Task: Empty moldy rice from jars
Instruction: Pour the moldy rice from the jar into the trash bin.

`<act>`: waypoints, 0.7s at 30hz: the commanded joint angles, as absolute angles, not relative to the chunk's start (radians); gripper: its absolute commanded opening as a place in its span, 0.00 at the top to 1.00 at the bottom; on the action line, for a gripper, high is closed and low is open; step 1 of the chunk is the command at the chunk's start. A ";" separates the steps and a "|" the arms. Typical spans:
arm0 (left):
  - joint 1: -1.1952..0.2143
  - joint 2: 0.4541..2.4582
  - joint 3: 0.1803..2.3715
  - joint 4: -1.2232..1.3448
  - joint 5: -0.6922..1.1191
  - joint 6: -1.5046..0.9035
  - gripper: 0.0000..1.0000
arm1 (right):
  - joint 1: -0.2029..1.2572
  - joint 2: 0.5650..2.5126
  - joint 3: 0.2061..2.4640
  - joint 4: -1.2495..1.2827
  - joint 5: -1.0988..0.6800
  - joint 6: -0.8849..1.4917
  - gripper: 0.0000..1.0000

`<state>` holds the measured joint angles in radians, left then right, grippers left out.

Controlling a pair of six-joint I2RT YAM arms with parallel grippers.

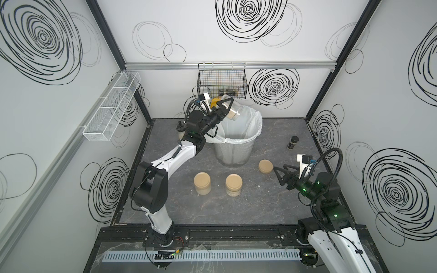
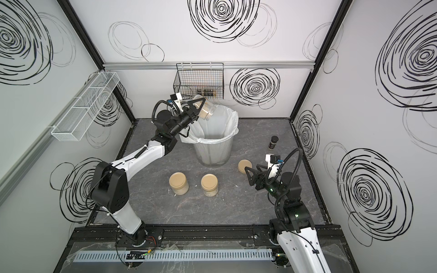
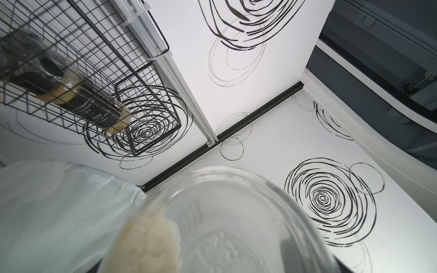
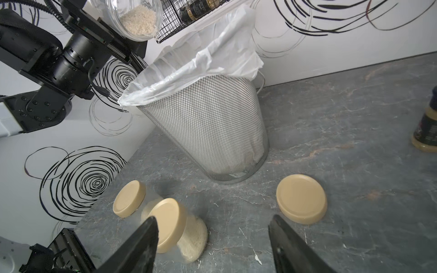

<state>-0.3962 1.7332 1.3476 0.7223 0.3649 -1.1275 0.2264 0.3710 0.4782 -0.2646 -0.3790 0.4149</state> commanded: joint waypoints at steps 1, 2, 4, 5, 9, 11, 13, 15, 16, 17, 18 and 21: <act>-0.392 1.666 1.403 0.782 0.354 -1.048 0.32 | 0.222 0.355 0.456 -0.272 -0.364 0.454 0.24; -0.392 1.665 1.404 0.775 0.353 -1.042 0.32 | 0.223 0.357 0.452 -0.271 -0.368 0.455 0.24; -0.390 1.666 1.403 0.769 0.350 -1.035 0.32 | 0.222 0.359 0.445 -0.265 -0.378 0.461 0.25; -0.391 1.666 1.403 0.766 0.349 -1.034 0.32 | 0.222 0.359 0.442 -0.264 -0.381 0.463 0.25; -0.391 1.664 1.396 0.761 0.346 -1.029 0.33 | 0.222 0.349 0.435 -0.252 -0.393 0.470 0.25; -0.391 1.661 1.396 0.756 0.343 -1.022 0.33 | 0.222 0.342 0.429 -0.247 -0.393 0.480 0.25; -0.390 1.658 1.398 0.747 0.342 -1.011 0.33 | 0.223 0.336 0.424 -0.241 -0.395 0.489 0.25; -0.390 1.655 1.402 0.738 0.341 -0.997 0.33 | 0.223 0.329 0.416 -0.239 -0.394 0.498 0.25; -0.390 1.654 1.403 0.732 0.341 -0.991 0.33 | 0.224 0.325 0.414 -0.237 -0.393 0.501 0.25; -0.390 1.651 1.403 0.728 0.339 -0.983 0.33 | 0.224 0.322 0.411 -0.239 -0.393 0.504 0.25; -0.390 1.649 1.405 0.721 0.337 -0.977 0.33 | 0.224 0.318 0.410 -0.239 -0.393 0.505 0.25; -0.388 1.646 1.408 0.711 0.337 -0.964 0.33 | 0.223 0.312 0.405 -0.241 -0.392 0.509 0.25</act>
<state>-0.3962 1.7138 1.3502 0.6125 0.3504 -0.9974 0.2264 0.3264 0.4164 -0.2607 -0.3859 0.4919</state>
